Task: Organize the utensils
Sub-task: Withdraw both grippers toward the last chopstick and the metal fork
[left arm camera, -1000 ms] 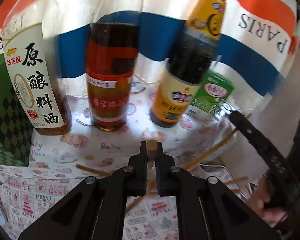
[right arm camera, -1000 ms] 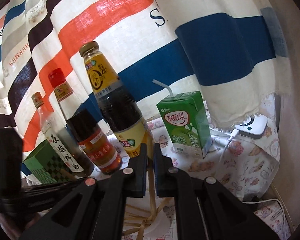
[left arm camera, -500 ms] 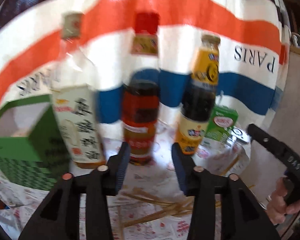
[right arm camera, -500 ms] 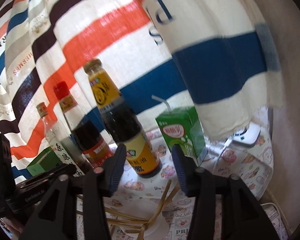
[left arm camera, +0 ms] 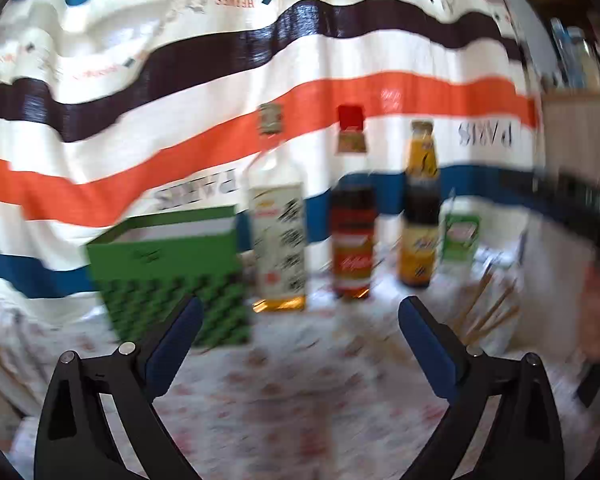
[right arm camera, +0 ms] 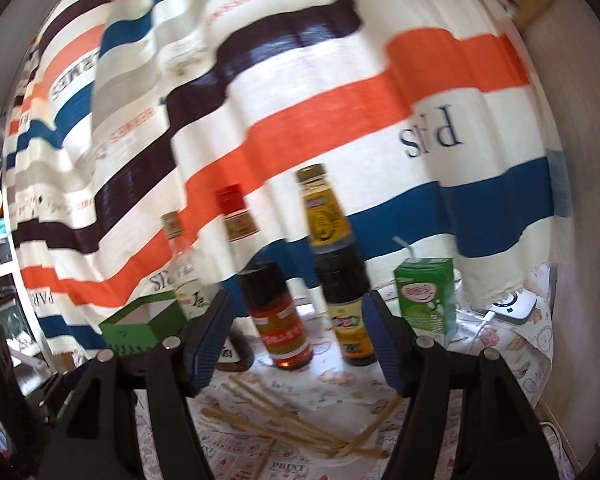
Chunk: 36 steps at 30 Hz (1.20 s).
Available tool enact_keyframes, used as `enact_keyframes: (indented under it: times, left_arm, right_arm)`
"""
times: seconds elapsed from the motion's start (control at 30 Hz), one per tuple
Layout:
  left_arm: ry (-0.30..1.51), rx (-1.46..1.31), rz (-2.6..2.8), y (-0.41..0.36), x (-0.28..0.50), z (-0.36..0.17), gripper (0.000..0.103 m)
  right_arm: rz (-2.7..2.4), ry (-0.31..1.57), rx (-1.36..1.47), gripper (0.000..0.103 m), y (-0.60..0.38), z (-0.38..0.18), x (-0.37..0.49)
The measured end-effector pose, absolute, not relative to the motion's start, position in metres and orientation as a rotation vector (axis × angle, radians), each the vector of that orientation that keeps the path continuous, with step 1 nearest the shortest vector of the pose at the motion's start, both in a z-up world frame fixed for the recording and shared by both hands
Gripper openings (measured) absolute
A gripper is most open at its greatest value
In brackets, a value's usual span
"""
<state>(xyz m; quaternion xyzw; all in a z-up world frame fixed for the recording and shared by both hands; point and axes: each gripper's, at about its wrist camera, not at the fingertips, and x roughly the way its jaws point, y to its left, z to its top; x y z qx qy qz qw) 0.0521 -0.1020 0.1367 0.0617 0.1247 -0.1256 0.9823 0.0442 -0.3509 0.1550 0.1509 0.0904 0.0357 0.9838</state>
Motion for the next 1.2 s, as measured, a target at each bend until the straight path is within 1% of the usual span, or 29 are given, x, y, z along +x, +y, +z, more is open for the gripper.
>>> enact_keyframes:
  times: [0.13, 0.23, 0.37, 0.47, 0.5, 0.67, 0.8, 1.07, 1.2]
  left_arm:
    - [0.255, 0.147, -0.118, -0.089, 0.032, 0.113, 0.099]
    - [0.256, 0.092, -0.16, -0.08, 0.022, 0.096, 0.102]
    - [0.282, 0.045, -0.141, -0.071, 0.021, 0.071, 0.102]
    - [0.261, 0.034, -0.129, -0.066, 0.021, 0.054, 0.102]
    - [0.276, 0.043, -0.108, -0.066, 0.024, 0.05, 0.102]
    - [0.295, 0.015, -0.099, -0.055, 0.026, 0.042, 0.102]
    - [0.33, -0.068, -0.095, -0.041, 0.034, 0.035, 0.102]
    - [0.382, -0.141, -0.032, -0.021, 0.046, 0.021, 0.102]
    - [0.4, -0.173, -0.007, -0.013, 0.049, 0.017, 0.102]
  right_arm:
    - [0.11, 0.231, 0.245, 0.064, -0.326, 0.143, 0.037]
    - [0.108, 0.282, 0.196, 0.064, -0.31, 0.132, 0.028]
    - [0.142, 0.347, 0.197, 0.065, -0.3, 0.112, 0.014]
    - [0.12, 0.398, 0.189, 0.065, -0.293, 0.093, 0.006]
    - [0.08, 0.437, 0.198, 0.065, -0.293, 0.085, 0.007]
    - [0.084, 0.498, 0.273, 0.065, -0.293, 0.052, 0.009]
    - [0.073, 0.53, 0.183, 0.066, -0.282, 0.032, 0.018]
    - [0.093, 0.712, 0.148, 0.068, -0.274, -0.005, 0.039]
    - [0.091, 0.769, 0.097, 0.068, -0.262, -0.02, 0.044]
